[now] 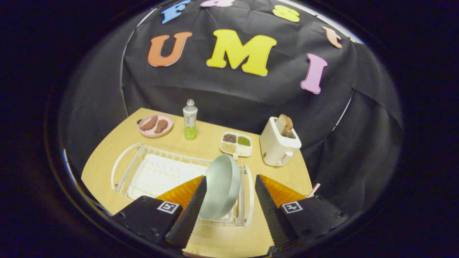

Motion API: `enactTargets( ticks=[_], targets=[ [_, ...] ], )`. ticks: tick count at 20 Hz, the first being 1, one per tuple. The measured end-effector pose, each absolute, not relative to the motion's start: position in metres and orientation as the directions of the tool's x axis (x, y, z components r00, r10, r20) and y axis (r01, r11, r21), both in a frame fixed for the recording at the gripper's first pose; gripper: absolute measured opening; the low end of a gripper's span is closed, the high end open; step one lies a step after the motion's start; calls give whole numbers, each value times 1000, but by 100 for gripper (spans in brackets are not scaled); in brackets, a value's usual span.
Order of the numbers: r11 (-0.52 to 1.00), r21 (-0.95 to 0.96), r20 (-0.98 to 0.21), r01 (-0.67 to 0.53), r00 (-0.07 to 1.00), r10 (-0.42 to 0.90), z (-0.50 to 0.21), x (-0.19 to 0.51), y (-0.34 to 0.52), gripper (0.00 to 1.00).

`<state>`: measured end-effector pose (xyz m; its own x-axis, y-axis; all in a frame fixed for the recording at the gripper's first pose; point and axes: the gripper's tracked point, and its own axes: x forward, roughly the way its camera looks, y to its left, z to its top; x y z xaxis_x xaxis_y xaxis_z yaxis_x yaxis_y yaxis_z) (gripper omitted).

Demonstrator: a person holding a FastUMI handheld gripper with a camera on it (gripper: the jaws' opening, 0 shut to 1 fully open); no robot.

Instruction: Take the plate from the dish rack, then take the spoon from the basket and place it into the plate.

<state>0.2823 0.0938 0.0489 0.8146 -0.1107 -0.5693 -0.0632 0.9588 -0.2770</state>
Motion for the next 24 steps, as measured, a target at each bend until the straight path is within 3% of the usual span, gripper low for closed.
enactTargets(
  ticks=[2, 5, 12, 15, 19, 24],
  targets=[
    [959, -279, -680, -58, 717, -155, 33, 298, 90, 81],
    [948, -317, -720, -26, 657, -223, 31, 319, 82, 73],
    [937, -348, -818, -38, 501, -283, 11, 332, 79, 41],
    [944, -326, -840, -49, 473, -265, 4, 335, 88, 39],
    [900, -434, -792, -23, 485, -370, 10, 332, 87, 23],
    [846, -533, -718, 9, 525, -458, 15, 322, 102, 22]
  ],
)
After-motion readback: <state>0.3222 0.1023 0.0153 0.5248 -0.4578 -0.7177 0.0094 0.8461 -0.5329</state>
